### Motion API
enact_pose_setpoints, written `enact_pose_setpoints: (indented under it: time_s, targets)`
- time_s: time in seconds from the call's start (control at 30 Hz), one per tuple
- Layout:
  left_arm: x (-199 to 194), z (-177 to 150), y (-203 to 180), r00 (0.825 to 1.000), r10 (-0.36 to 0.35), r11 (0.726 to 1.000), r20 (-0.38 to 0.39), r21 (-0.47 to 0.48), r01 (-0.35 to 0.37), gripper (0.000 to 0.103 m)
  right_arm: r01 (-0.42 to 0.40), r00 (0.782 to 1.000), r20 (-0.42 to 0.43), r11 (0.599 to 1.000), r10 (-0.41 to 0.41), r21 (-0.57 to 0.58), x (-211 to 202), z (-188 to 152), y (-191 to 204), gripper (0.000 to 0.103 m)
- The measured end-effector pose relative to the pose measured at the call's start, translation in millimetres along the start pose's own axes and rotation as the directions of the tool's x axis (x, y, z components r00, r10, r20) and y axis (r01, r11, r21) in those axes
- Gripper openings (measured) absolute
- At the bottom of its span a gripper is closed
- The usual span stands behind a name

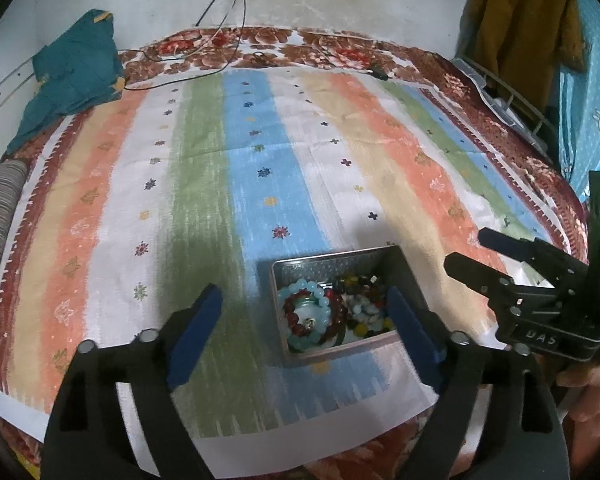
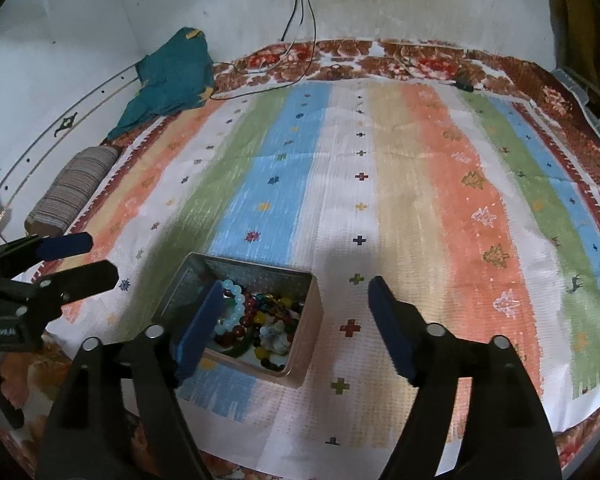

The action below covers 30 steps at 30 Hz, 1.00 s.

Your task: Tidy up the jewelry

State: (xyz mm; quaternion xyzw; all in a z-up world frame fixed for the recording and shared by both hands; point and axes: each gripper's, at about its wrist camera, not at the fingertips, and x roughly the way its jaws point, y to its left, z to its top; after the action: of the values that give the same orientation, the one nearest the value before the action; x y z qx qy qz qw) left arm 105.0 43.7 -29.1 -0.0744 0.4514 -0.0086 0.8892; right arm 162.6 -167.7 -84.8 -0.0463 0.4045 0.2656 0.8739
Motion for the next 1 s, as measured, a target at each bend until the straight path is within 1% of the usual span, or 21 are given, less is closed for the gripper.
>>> enact_pose_setpoints:
  time_s: [0.1,0.23,0.33,0.5,0.6,0.67,0.73,0.8,0.87,1.0]
  targets:
    - [-2,-4,-5,0.999,0.034,0.999,0.008,0.027,-0.034,0.097,-0.009,1.0,0.012,1.0,0.009,-0.007,-6,-4,1,0.084]
    - [-7,-11,-7,0.999,0.043,0.999,0.009,0.025,-0.044,0.098,-0.007,1.0,0.03,1.0,0.007,-0.008,-14,-9,-2,0.093]
    - [-11,-14,-5,0.999,0.049,0.999,0.015,0.003,-0.049,0.098,0.007,0.999,0.041,1.0,-0.007,-0.012,-20,-13,-3,0.096]
    - [-17,-19,-3,0.999,0.037,0.999,0.023,-0.024,-0.036,0.098,0.011,0.998,0.061,1.0,-0.01,-0.011,-28,-18,-4,0.097]
    - [-23,-23,-5,0.999,0.026,0.999,0.043,-0.03,-0.025,0.098,0.012,0.998,0.066,1.0,-0.011,-0.02,-31,-22,-3,0.097]
    - [-29,-25,-8,0.997,0.034,0.999,0.076,-0.018,-0.032,0.098,0.01,0.998,0.069,1.0,-0.009,-0.025,-35,-25,-2,0.097]
    - [-32,-27,-12,0.995,0.049,0.999,0.091,-0.01,-0.048,0.098,0.03,0.995,0.092,0.998,-0.025,-0.049,-42,-29,2,0.097]
    - [-32,-30,-15,0.996,0.031,1.0,0.084,-0.004,-0.031,0.098,0.04,0.994,0.104,0.997,-0.032,-0.067,-46,-32,4,0.097]
    - [-33,-31,-19,0.997,0.025,1.0,0.079,0.008,-0.026,0.098,0.027,0.995,0.1,0.998,-0.021,-0.063,-47,-35,4,0.097]
    - [-33,-34,-26,0.995,0.047,0.998,0.086,0.036,-0.05,0.098,0.017,0.995,0.1,0.998,-0.011,-0.056,-48,-34,2,0.097]
